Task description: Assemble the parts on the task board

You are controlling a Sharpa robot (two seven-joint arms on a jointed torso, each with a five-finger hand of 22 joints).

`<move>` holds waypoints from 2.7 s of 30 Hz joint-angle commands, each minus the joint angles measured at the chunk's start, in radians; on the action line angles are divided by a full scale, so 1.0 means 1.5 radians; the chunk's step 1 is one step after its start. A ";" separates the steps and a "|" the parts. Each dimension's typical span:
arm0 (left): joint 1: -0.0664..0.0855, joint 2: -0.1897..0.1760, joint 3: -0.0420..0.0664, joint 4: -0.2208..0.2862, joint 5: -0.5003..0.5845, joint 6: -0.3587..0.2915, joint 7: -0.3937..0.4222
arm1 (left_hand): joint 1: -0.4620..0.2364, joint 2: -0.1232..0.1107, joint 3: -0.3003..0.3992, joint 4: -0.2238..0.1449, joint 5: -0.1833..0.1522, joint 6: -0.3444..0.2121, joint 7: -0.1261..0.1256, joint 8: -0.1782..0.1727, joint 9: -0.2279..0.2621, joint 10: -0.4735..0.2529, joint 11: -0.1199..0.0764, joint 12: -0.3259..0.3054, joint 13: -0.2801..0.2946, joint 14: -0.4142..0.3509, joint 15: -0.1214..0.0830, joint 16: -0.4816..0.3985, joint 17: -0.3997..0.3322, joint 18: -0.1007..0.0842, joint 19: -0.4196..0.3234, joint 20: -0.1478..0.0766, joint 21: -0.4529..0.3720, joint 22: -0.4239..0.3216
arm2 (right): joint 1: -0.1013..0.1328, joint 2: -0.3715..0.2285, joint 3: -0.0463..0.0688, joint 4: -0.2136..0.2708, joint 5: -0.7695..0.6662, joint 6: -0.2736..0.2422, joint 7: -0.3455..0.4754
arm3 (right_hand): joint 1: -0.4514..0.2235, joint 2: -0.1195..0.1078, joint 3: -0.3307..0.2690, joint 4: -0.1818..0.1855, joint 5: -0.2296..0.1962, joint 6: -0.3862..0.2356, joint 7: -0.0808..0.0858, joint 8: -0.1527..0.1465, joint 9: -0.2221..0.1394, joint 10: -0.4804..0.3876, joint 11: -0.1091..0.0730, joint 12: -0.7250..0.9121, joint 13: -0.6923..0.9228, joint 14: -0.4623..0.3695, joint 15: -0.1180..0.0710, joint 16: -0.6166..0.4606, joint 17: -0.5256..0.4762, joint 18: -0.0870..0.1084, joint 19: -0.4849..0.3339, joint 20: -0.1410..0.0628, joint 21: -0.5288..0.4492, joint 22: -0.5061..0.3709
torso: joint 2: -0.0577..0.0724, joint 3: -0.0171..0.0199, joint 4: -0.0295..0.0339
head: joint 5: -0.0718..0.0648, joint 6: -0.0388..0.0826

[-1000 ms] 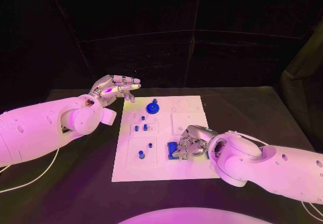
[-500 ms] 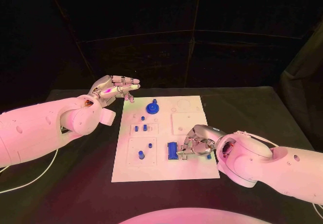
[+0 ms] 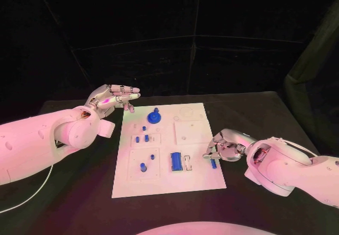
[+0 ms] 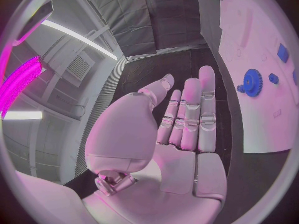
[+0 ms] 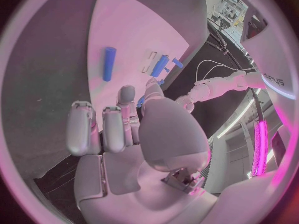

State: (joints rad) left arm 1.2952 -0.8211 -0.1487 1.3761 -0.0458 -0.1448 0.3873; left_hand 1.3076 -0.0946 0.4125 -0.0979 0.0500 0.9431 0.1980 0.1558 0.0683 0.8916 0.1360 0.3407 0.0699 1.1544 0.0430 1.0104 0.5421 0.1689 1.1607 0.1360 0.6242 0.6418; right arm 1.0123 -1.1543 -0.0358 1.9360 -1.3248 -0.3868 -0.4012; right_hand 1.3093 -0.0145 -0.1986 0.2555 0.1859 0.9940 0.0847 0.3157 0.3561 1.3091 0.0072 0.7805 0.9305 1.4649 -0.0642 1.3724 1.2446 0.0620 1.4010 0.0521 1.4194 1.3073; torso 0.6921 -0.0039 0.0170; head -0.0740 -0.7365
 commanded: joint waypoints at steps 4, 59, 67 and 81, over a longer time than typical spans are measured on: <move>0.001 0.000 0.000 0.001 0.002 0.010 0.002 | 0.003 0.008 -0.003 -0.001 0.001 -0.004 -0.002 0.004 -0.001 -0.004 -0.002 0.006 0.000 -0.003 -0.001 0.002 -0.002 0.009 -0.005 0.001 -0.003 -0.002 | 0.001 -0.029 0.000 0.007 -0.087 0.050 -0.059 | 0.014 0.001 -0.009 -0.003 0.082 0.011 -0.002 -0.008 -0.002 0.015 -0.003 0.029 0.025 0.034 0.001 0.007 0.015 -0.006 0.012 0.000 0.011 0.034 | 0.002 0.0011 -0.0005 | -0.004 0.001; -0.001 -0.005 0.000 0.003 0.002 0.010 -0.001 | 0.003 0.009 -0.004 -0.001 0.001 -0.003 -0.003 0.006 0.000 -0.004 -0.003 0.009 0.000 -0.004 -0.001 0.003 -0.003 0.009 -0.005 0.001 -0.004 -0.002 | -0.001 0.068 -0.001 -0.050 -0.329 0.247 -0.104 | 0.117 0.019 -0.005 -0.049 0.030 0.029 -0.005 -0.025 0.001 0.006 -0.007 0.006 0.018 0.032 -0.002 0.003 0.016 -0.003 0.003 -0.003 0.001 0.026 | 0.000 0.0000 0.0004 | 0.001 -0.012; -0.001 -0.007 0.000 0.004 0.002 0.011 -0.002 | 0.004 0.010 -0.004 -0.002 0.001 -0.003 -0.003 0.006 0.000 -0.004 -0.003 0.009 0.000 -0.004 -0.001 0.003 -0.003 0.009 -0.005 0.001 -0.004 -0.002 | -0.002 0.064 -0.001 -0.038 -0.276 0.170 -0.109 | 0.120 0.049 0.035 -0.029 0.148 0.041 -0.010 -0.046 -0.009 0.013 -0.012 0.001 0.016 0.035 -0.006 0.008 0.027 -0.007 0.017 -0.007 0.012 0.042 | 0.000 0.0005 0.0003 | 0.001 -0.010; -0.001 -0.005 0.000 0.002 0.002 0.010 -0.003 | 0.006 0.010 -0.004 -0.003 0.001 -0.005 -0.002 0.006 0.000 -0.007 -0.002 0.011 0.000 -0.004 -0.001 0.004 -0.004 0.010 -0.005 0.001 -0.004 -0.003 | -0.001 0.053 -0.001 -0.004 -0.076 0.007 -0.093 | 0.076 0.033 0.067 0.018 0.126 0.053 -0.009 -0.062 -0.015 0.028 -0.011 0.014 0.028 0.038 -0.005 0.016 0.040 -0.011 0.027 -0.007 0.021 0.056 | 0.001 0.0001 0.0004 | 0.003 -0.006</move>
State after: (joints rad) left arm 1.2931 -0.8302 -0.1496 1.3782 -0.0457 -0.1371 0.3798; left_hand 1.3161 -0.0862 0.4097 -0.1008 0.0500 0.9396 0.1942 0.1593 0.0683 0.8880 0.1323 0.3522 0.0700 1.1545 0.0430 1.0104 0.5372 0.1689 1.1607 0.1360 0.6242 0.6385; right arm 1.0091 -1.0749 -0.0373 1.9234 -1.5464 -0.2818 -0.5517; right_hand 1.4357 0.0396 -0.0973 0.2767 0.3742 1.0683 0.0714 0.2244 0.3385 1.3447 -0.0121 0.7967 0.9712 1.4686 -0.0680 1.3934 1.3029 0.0620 1.4334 0.0409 1.4464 1.3077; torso 0.6923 -0.0034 0.0174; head -0.0708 -0.7426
